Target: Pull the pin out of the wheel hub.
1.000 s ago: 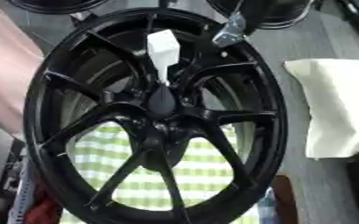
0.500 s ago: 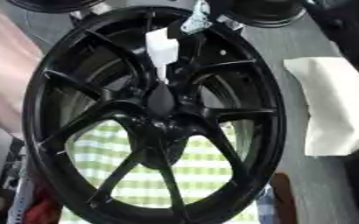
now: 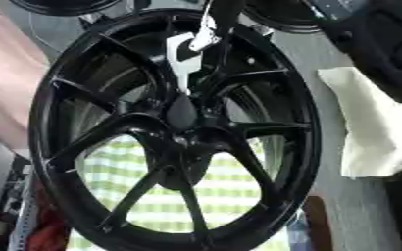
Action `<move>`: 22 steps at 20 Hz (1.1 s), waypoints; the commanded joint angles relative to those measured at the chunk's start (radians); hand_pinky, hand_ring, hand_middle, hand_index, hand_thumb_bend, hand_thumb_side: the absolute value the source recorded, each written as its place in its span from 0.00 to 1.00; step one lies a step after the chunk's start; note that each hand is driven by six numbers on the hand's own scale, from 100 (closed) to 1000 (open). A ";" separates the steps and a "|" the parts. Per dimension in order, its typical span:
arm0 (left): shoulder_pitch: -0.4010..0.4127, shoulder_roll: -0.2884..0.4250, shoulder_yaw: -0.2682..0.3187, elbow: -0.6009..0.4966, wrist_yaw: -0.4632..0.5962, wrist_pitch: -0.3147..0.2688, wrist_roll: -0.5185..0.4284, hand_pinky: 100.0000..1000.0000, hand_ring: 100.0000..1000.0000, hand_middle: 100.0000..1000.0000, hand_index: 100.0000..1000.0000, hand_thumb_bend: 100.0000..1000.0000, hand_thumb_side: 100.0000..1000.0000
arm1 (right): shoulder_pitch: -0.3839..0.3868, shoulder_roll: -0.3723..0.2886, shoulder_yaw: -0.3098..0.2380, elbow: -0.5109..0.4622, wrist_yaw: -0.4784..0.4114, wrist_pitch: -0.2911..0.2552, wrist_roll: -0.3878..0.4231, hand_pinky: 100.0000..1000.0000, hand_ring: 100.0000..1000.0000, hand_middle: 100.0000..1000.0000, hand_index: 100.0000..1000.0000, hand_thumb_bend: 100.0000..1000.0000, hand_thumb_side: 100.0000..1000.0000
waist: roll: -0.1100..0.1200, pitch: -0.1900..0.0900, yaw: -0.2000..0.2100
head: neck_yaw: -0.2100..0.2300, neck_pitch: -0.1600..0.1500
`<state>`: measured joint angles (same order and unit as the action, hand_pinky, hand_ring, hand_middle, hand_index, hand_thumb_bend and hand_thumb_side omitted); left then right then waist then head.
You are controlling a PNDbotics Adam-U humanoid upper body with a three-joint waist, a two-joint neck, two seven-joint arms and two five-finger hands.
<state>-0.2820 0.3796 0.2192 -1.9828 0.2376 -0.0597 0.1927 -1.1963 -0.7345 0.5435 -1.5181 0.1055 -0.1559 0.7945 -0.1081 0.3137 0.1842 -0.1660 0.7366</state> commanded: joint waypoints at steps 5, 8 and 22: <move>-0.009 0.020 0.003 -0.017 -0.002 0.004 -0.002 0.82 0.62 0.59 0.78 0.01 0.77 | -0.023 -0.007 -0.004 0.010 -0.024 0.007 0.037 0.85 0.82 0.69 0.76 0.52 0.11 | 0.000 -0.023 0.001 | 0.007 -0.001; -0.010 0.019 0.003 -0.017 -0.003 0.005 -0.002 0.82 0.62 0.59 0.78 0.01 0.77 | -0.016 -0.009 0.002 0.016 -0.016 0.006 0.045 0.84 0.82 0.69 0.76 0.52 0.10 | -0.003 -0.020 0.003 | 0.009 0.000; -0.013 0.012 0.004 -0.017 -0.007 0.006 -0.003 0.82 0.62 0.59 0.78 0.01 0.77 | 0.016 -0.014 0.019 0.038 0.032 0.013 0.044 0.83 0.80 0.67 0.75 0.52 0.10 | -0.005 -0.008 0.010 | 0.011 0.004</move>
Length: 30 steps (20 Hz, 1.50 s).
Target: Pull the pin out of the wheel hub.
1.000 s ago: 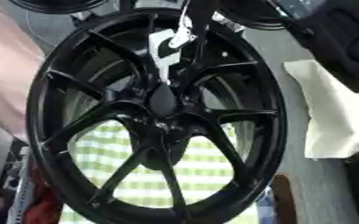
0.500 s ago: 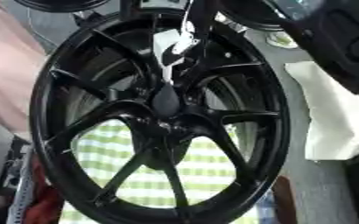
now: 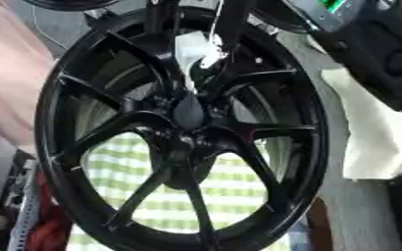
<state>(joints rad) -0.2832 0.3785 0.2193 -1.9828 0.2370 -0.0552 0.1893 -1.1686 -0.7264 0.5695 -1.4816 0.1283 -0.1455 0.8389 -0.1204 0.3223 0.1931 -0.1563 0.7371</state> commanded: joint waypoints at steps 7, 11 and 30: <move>-0.012 0.011 0.004 -0.017 -0.007 0.001 0.001 0.82 0.62 0.59 0.78 0.01 0.77 | 0.004 -0.027 -0.005 0.009 0.019 0.006 0.006 0.82 0.79 0.64 0.73 0.51 0.09 | 0.010 -0.015 0.002 | 0.004 0.003; -0.013 0.011 0.004 -0.017 -0.007 0.001 0.001 0.82 0.61 0.59 0.78 0.01 0.77 | 0.004 -0.026 -0.005 0.011 0.015 0.013 0.003 0.82 0.79 0.63 0.72 0.50 0.09 | 0.010 -0.015 0.002 | 0.005 0.002; -0.014 0.012 0.005 -0.017 -0.006 -0.002 -0.001 0.82 0.61 0.59 0.78 0.01 0.77 | 0.011 -0.028 -0.007 0.029 0.064 0.030 0.003 0.80 0.76 0.57 0.68 0.41 0.00 | 0.012 -0.016 0.003 | 0.005 -0.006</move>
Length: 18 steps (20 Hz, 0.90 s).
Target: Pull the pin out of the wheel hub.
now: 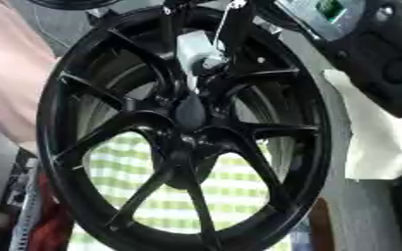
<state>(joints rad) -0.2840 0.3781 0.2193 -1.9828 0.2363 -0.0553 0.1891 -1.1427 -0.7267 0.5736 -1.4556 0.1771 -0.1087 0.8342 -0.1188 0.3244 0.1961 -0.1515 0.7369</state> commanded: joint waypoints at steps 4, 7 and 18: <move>-0.013 0.012 0.005 -0.017 -0.005 -0.002 -0.001 0.82 0.61 0.59 0.78 0.01 0.77 | -0.011 -0.027 -0.015 0.013 0.018 -0.012 0.010 0.79 0.75 0.55 0.66 0.41 0.00 | 0.011 -0.018 0.000 | 0.000 -0.008; -0.013 0.011 0.004 -0.017 -0.005 -0.001 -0.002 0.82 0.61 0.59 0.78 0.01 0.77 | -0.011 -0.024 -0.017 0.016 0.002 -0.004 0.002 0.78 0.73 0.48 0.59 0.38 0.00 | 0.011 -0.017 0.000 | 0.000 -0.008; -0.011 0.010 0.005 -0.017 -0.006 -0.001 -0.003 0.82 0.61 0.59 0.78 0.01 0.77 | -0.013 -0.023 -0.010 0.002 -0.084 0.086 -0.041 0.76 0.67 0.35 0.49 0.32 0.00 | 0.012 -0.018 -0.001 | -0.002 -0.007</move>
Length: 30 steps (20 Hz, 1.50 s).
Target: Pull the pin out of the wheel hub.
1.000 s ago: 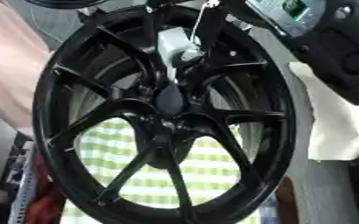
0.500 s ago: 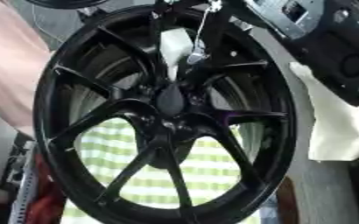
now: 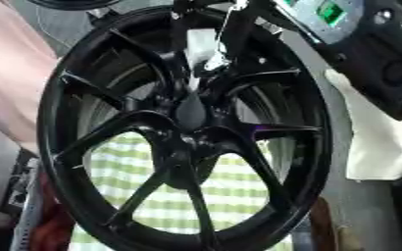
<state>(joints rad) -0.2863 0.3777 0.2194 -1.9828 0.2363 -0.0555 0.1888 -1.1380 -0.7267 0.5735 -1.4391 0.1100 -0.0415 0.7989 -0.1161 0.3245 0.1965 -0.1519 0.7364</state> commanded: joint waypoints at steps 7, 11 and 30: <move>-0.007 0.011 0.006 -0.017 -0.008 -0.001 -0.002 0.82 0.61 0.59 0.78 0.00 0.77 | -0.014 -0.030 -0.018 -0.022 -0.004 0.012 0.003 0.75 0.64 0.31 0.47 0.31 0.00 | 0.009 -0.017 -0.002 | -0.001 -0.006; -0.006 0.012 0.007 -0.017 -0.009 0.000 -0.002 0.82 0.61 0.59 0.78 0.00 0.77 | -0.024 -0.031 -0.028 -0.032 0.001 -0.009 0.012 0.75 0.62 0.29 0.48 0.31 0.00 | 0.010 -0.018 -0.005 | -0.002 -0.003; 0.014 0.029 0.017 -0.017 -0.018 -0.001 0.011 0.82 0.60 0.59 0.78 0.01 0.77 | -0.098 -0.087 -0.199 -0.063 0.013 -0.056 0.022 0.74 0.57 0.24 0.48 0.30 0.00 | 0.003 -0.038 -0.033 | 0.014 0.023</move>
<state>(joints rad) -0.2695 0.3796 0.2263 -1.9828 0.2234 -0.0555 0.1943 -1.2167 -0.7669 0.4101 -1.4858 0.1167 -0.0904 0.8197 -0.1200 0.3183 0.1626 -0.1423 0.7545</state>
